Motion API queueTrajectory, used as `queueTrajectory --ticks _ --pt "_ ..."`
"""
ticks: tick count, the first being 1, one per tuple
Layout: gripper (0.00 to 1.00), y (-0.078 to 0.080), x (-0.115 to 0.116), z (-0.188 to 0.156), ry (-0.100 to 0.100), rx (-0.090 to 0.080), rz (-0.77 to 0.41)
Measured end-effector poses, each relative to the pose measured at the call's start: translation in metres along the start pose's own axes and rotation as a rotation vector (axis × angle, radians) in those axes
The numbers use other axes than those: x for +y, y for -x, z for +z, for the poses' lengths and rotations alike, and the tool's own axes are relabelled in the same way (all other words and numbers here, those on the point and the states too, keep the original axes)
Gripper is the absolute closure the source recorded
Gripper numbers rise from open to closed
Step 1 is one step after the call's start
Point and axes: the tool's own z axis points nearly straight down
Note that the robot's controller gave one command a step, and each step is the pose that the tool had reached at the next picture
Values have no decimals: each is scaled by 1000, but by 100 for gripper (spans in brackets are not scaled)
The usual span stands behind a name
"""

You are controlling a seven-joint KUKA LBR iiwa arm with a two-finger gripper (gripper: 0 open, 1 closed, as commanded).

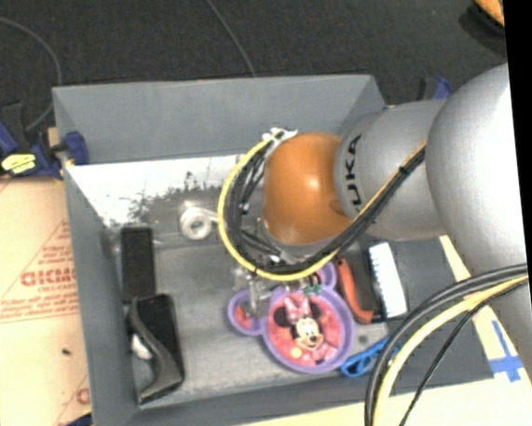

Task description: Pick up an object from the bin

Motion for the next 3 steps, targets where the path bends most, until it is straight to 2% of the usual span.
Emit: queueTrajectory --ticks 2,3 --pt "100 -2 0 -6 1 4 1" --pt "100 -2 1 -23 2 6 2"
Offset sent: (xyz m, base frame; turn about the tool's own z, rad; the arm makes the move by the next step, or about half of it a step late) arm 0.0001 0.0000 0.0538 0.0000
